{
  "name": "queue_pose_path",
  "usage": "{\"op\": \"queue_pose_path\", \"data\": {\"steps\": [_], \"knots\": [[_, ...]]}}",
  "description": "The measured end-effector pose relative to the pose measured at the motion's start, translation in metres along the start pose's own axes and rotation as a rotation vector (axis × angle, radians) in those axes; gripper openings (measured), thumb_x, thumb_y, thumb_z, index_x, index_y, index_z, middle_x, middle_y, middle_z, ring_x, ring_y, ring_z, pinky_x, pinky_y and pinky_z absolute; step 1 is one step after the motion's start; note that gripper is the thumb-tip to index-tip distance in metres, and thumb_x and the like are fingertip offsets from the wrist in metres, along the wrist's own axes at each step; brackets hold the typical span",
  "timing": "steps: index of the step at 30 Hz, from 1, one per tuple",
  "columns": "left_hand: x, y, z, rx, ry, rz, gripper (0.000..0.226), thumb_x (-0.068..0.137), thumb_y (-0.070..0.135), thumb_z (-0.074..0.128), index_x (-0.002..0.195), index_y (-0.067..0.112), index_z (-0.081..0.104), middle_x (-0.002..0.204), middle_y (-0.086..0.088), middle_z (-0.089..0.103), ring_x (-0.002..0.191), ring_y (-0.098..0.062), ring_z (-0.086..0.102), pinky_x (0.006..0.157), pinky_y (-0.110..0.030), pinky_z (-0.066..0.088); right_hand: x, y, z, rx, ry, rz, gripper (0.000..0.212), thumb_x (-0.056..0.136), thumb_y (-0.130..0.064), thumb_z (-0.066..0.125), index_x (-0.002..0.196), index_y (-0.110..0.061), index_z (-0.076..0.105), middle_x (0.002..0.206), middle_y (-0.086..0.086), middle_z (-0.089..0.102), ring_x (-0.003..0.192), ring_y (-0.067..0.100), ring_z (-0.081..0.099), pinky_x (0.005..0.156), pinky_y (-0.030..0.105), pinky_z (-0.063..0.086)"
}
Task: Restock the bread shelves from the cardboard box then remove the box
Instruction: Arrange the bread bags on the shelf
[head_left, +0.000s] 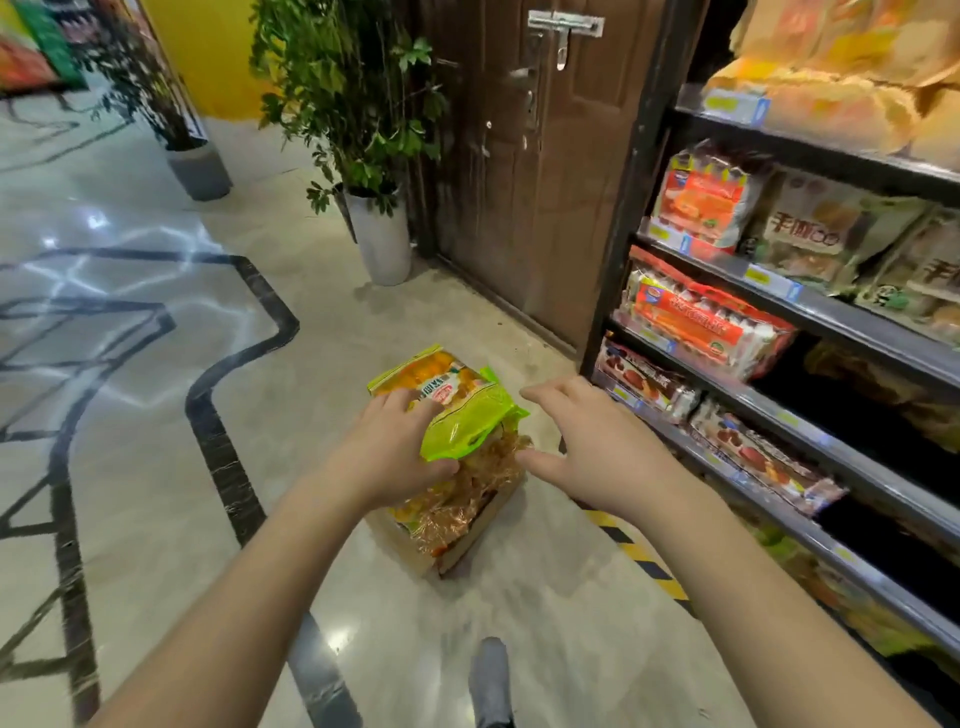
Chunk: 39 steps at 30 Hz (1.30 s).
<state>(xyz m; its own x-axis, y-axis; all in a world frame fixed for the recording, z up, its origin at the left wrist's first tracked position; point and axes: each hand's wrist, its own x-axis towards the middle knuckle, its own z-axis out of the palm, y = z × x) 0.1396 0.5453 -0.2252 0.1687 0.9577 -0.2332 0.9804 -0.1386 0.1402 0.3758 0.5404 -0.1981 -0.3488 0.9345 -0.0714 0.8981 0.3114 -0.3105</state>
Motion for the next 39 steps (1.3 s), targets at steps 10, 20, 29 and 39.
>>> {"op": "queue_pose_path", "data": {"steps": [10, 20, 29, 39], "knots": [[0.135, -0.074, 0.002, -0.151, -0.119, -0.218, 0.079, 0.093, 0.059, 0.062, 0.157, 0.024, 0.033, 0.163, -0.011, 0.028, 0.148, -0.032, 0.031, 0.119, -0.039, 0.031, 0.198, 0.051, 0.030, 0.021, -0.177, -0.082, 0.069, 0.092, -0.055, 0.064, 0.152, -0.032, 0.041, 0.147, -0.003, 0.044, 0.136, 0.020, 0.046, 0.108, 0.037, 0.042], [0.229, -0.101, 0.017, -0.161, -0.209, -0.378, 0.078, 0.093, 0.060, 0.061, 0.157, 0.024, 0.033, 0.162, -0.009, 0.030, 0.147, -0.032, 0.031, 0.118, -0.044, 0.034, 0.338, 0.083, 0.073, 0.072, -0.336, -0.226, 0.066, 0.093, -0.053, 0.065, 0.152, -0.034, 0.042, 0.145, -0.006, 0.044, 0.134, 0.018, 0.047, 0.107, 0.037, 0.043], [0.296, -0.126, 0.067, -0.218, -0.293, -0.477, 0.081, 0.091, 0.061, 0.062, 0.157, 0.024, 0.035, 0.161, -0.009, 0.031, 0.146, -0.033, 0.033, 0.115, -0.046, 0.039, 0.407, 0.121, 0.124, 0.141, -0.470, -0.200, 0.070, 0.091, -0.052, 0.067, 0.153, -0.034, 0.041, 0.148, -0.006, 0.043, 0.132, 0.017, 0.050, 0.105, 0.035, 0.045], [0.373, -0.194, 0.121, -0.309, -0.385, -0.482, 0.090, 0.087, 0.063, 0.068, 0.159, 0.023, 0.032, 0.161, -0.012, 0.033, 0.146, -0.036, 0.035, 0.117, -0.051, 0.038, 0.423, 0.151, 0.181, 0.203, -0.552, -0.038, 0.067, 0.093, -0.057, 0.062, 0.152, -0.031, 0.042, 0.151, -0.005, 0.041, 0.133, 0.018, 0.051, 0.105, 0.038, 0.046]]}}
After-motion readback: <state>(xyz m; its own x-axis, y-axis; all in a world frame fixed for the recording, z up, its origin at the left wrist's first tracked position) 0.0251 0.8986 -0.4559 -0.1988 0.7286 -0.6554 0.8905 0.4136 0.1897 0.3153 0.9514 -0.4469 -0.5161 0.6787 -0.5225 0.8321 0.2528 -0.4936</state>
